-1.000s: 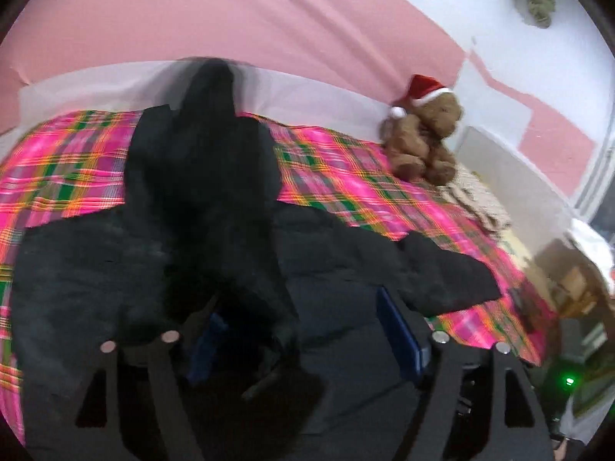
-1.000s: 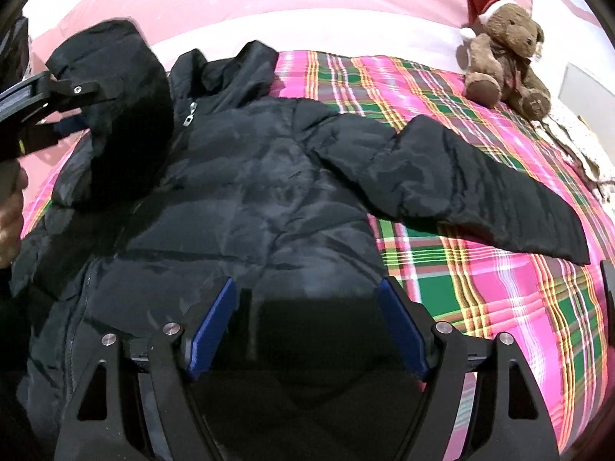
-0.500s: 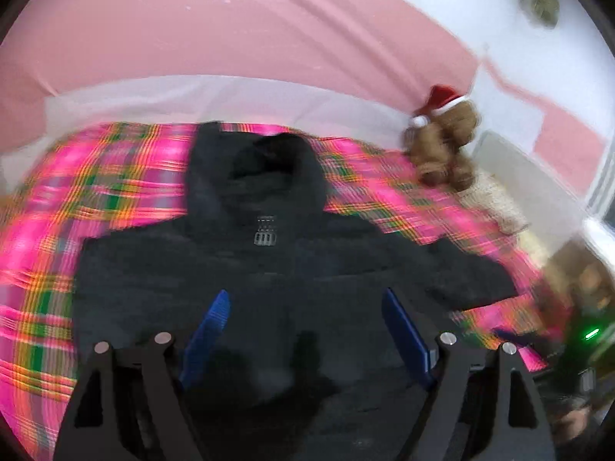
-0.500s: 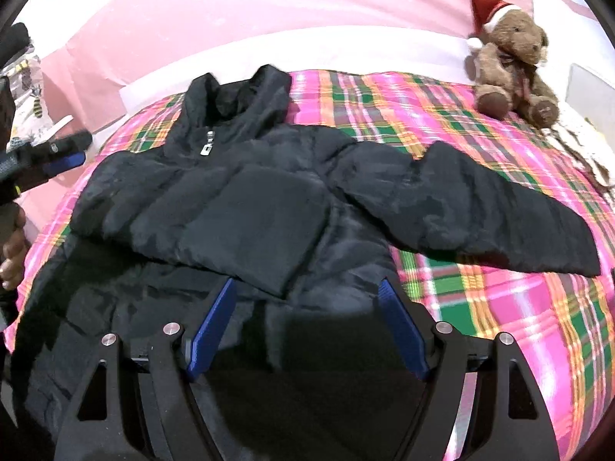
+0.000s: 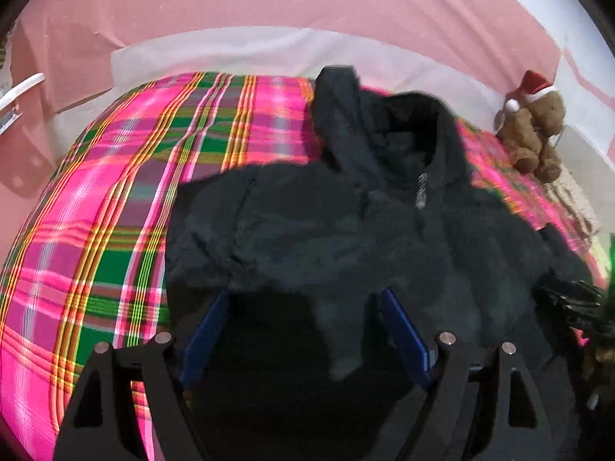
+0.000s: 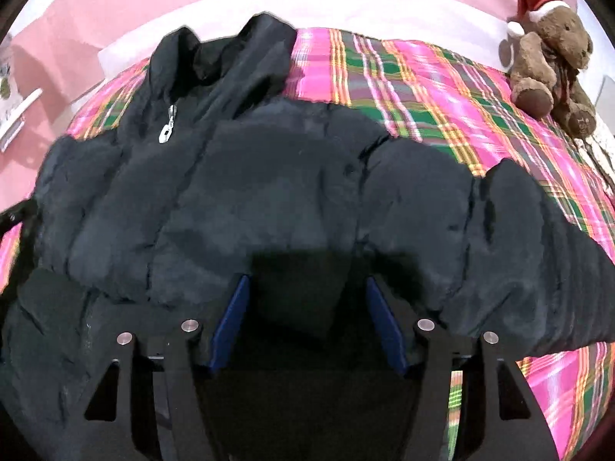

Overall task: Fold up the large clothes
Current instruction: 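Fold the held sleeve across the jacket body with the left gripper, release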

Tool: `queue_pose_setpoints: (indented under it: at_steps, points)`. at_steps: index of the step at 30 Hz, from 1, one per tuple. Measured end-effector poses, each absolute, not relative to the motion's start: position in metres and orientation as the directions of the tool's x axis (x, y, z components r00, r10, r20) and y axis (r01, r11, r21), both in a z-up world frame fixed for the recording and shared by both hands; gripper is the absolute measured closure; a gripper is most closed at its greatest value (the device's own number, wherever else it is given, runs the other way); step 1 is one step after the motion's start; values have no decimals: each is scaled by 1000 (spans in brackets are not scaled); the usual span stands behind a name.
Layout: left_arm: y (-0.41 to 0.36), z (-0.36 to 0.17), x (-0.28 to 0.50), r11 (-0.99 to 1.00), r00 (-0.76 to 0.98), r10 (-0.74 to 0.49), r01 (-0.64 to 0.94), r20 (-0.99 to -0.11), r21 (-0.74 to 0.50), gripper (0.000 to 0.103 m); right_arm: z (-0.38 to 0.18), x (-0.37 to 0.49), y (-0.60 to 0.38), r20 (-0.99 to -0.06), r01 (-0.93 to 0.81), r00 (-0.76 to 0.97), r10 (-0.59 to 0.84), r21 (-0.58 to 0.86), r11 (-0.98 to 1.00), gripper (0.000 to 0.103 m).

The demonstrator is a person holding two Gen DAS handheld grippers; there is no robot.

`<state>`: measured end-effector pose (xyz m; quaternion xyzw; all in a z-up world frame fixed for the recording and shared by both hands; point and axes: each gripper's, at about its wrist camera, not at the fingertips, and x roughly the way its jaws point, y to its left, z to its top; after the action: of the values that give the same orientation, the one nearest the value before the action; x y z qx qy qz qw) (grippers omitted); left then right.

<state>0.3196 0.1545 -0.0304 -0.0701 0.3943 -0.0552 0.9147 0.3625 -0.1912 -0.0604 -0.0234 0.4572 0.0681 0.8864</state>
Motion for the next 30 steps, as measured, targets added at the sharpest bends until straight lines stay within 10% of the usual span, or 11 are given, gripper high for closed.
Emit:
queue_pose_setpoints:
  at_steps: [30]
  points:
    - [200,-68,349,985,669,-58,-81,-741,-150,28,-80,405,-190,-820,-189,548,162,67,980,47]
